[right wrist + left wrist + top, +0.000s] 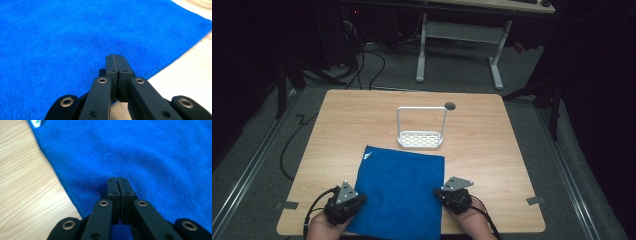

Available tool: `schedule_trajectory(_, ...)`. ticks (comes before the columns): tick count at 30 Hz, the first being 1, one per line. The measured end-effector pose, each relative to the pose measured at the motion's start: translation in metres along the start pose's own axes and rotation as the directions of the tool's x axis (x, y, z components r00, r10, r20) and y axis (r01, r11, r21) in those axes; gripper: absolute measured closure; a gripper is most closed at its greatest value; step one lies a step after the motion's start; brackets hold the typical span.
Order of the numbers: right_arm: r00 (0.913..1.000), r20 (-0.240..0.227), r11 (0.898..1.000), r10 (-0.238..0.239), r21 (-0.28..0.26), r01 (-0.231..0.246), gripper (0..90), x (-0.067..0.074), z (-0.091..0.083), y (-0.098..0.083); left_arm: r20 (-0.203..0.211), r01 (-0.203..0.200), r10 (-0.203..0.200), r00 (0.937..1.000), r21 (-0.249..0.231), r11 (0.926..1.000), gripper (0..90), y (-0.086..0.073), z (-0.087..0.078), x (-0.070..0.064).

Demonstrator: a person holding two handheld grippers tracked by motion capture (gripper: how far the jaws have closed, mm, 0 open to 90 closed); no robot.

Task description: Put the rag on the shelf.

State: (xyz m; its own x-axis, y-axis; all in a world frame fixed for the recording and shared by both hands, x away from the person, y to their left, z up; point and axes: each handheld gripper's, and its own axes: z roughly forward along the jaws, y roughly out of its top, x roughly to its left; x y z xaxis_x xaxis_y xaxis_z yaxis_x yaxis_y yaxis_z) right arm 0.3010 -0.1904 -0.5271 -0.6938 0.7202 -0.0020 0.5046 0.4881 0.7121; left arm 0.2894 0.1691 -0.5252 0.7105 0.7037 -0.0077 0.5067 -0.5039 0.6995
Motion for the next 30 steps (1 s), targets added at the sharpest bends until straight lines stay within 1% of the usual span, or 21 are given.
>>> schedule_trajectory(1, 0.9998, 0.014, 1.000, 0.015, 0.000, -0.015, 90.0, -0.007, -0.004, -0.004, 0.019, -0.020, 0.020, 0.9996, 0.003, 0.9998, 88.4, 0.005, 0.004, -0.007)
schedule_trajectory(2, 0.9998, 0.014, 1.000, 0.015, 0.000, -0.015, 90.0, -0.007, -0.004, -0.004, 0.019, -0.020, 0.020, 0.9996, 0.003, 0.9998, 88.3, 0.005, 0.004, -0.007)
schedule_trajectory(3, 0.9990, 0.031, 0.999, 0.033, -0.004, -0.033, 90.0, -0.013, -0.008, -0.007, 0.032, -0.023, 0.023, 0.9992, 0.001, 0.9997, 88.3, 0.007, 0.006, -0.010)
schedule_trajectory(4, 0.9990, 0.031, 0.999, 0.033, -0.004, -0.033, 90.0, -0.013, -0.008, -0.007, 0.044, -0.028, 0.028, 0.9987, 0.001, 0.9996, 88.3, 0.009, 0.008, -0.013)
schedule_trajectory(5, 0.9983, 0.041, 0.999, 0.041, -0.003, -0.041, 90.0, -0.016, -0.009, -0.009, 0.056, -0.035, 0.035, 0.9978, 0.000, 0.9994, 88.2, 0.011, 0.010, -0.016)
schedule_trajectory(8, 0.9959, 0.071, 0.998, 0.056, -0.004, -0.056, 90.0, -0.025, -0.014, -0.013, 0.078, -0.056, 0.057, 0.9953, -0.004, 0.9984, 88.0, 0.016, 0.016, -0.025)
schedule_trajectory(9, 0.9941, 0.085, 0.998, 0.067, -0.002, -0.067, 90.0, -0.030, -0.016, -0.015, 0.088, -0.067, 0.068, 0.9938, -0.007, 0.9977, 87.9, 0.019, 0.019, -0.030)
schedule_trajectory(10, 0.9941, 0.085, 0.998, 0.067, -0.002, -0.067, 90.0, -0.030, -0.016, -0.015, 0.088, -0.067, 0.068, 0.9938, -0.007, 0.9977, 87.8, 0.019, 0.019, -0.030)
schedule_trajectory(11, 0.9934, 0.090, 0.997, 0.071, -0.005, -0.071, 90.0, -0.033, -0.017, -0.016, 0.095, -0.067, 0.067, 0.9932, -0.010, 0.9977, 87.8, 0.020, 0.020, -0.032)
schedule_trajectory(13, 0.9903, 0.100, 0.995, 0.096, -0.012, -0.096, 90.0, -0.041, -0.019, -0.019, 0.113, -0.068, 0.069, 0.9912, -0.012, 0.9976, 87.3, 0.023, 0.023, -0.036)
schedule_trajectory(14, 0.9903, 0.100, 0.995, 0.096, -0.012, -0.096, 90.0, -0.041, -0.019, -0.019, 0.113, -0.068, 0.069, 0.9912, -0.012, 0.9976, 87.2, 0.023, 0.023, -0.036)
schedule_trajectory(15, 0.9888, 0.103, 0.994, 0.108, -0.013, -0.107, 90.0, -0.043, -0.020, -0.020, 0.116, -0.069, 0.070, 0.9908, -0.014, 0.9976, 87.2, 0.023, 0.023, -0.037)
schedule_trajectory(19, 0.9865, 0.105, 0.992, 0.125, -0.015, -0.125, 90.0, -0.049, -0.021, -0.021, 0.137, -0.068, 0.070, 0.9881, -0.023, 0.9974, 86.6, 0.022, 0.024, -0.039)
schedule_trajectory(27, 0.9859, 0.110, 0.992, 0.126, -0.014, -0.125, 89.6, -0.048, -0.022, -0.021, 0.146, -0.065, 0.069, 0.9869, -0.031, 0.9974, 85.8, 0.021, 0.023, -0.038)
schedule_trajectory(29, 0.9859, 0.110, 0.992, 0.126, -0.015, -0.125, 88.2, -0.048, -0.022, -0.021, 0.153, -0.066, 0.070, 0.9858, -0.030, 0.9974, 84.4, 0.021, 0.023, -0.038)
schedule_trajectory(30, 0.9859, 0.110, 0.992, 0.126, -0.015, -0.125, 88.2, -0.048, -0.022, -0.021, 0.153, -0.066, 0.070, 0.9858, -0.030, 0.9974, 82.2, 0.021, 0.023, -0.038)
